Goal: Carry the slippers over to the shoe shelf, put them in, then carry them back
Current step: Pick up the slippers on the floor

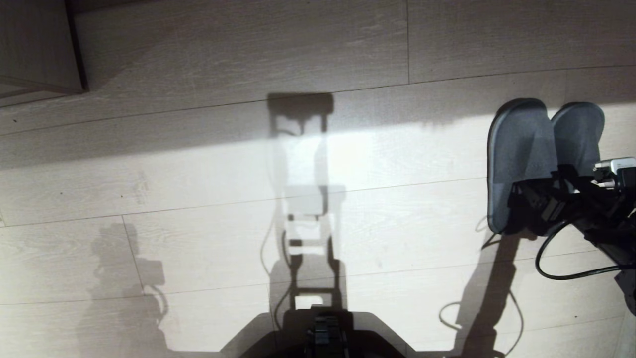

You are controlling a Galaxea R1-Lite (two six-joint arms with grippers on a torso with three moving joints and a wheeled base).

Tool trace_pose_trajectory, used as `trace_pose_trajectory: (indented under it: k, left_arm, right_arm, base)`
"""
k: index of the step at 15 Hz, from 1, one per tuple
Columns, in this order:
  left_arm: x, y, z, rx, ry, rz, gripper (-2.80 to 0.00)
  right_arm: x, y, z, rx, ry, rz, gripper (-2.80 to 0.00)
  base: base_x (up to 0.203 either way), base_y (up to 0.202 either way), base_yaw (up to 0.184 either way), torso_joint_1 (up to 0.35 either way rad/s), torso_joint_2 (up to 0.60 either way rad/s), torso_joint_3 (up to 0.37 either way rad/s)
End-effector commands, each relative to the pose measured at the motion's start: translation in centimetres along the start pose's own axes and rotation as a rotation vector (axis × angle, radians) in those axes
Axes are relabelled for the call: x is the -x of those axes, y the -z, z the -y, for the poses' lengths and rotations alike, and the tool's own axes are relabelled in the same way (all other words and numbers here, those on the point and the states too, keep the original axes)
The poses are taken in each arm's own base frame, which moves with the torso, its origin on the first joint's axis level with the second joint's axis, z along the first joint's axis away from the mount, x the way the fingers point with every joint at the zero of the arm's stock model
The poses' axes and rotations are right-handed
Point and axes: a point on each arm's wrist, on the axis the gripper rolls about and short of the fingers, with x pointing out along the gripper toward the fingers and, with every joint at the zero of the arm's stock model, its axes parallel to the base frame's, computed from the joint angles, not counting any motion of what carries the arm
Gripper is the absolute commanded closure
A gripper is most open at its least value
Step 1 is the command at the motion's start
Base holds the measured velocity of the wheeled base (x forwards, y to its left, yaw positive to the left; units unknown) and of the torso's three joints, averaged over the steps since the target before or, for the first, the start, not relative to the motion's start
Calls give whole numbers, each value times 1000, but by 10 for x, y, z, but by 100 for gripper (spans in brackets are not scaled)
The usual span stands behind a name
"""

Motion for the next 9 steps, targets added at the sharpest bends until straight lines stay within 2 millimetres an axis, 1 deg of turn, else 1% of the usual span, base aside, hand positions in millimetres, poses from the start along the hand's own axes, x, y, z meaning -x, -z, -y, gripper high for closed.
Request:
trace_pose_trajectory:
  k: [1,3,5,9]
  left_arm:
    - [0,0,0,0,0,1,0]
    - [0,0,0,0,-1,0,0]
    - [0,0,0,0,0,1,0]
    - [0,0,0,-2,-1,1,0]
  right_arm:
    - [-14,-11,-10,-3,-25,65,-280]
    - [-22,-20,-15,2,-5,104,-280]
    - [-26,-26,-13,21,15,133,-280]
    - [-30,-27,-12,32,21,144,-280]
  base:
    - [0,0,0,0,0,0]
    - [0,0,0,0,0,0]
    - [0,0,0,0,0,0]
    - [0,0,0,0,0,0]
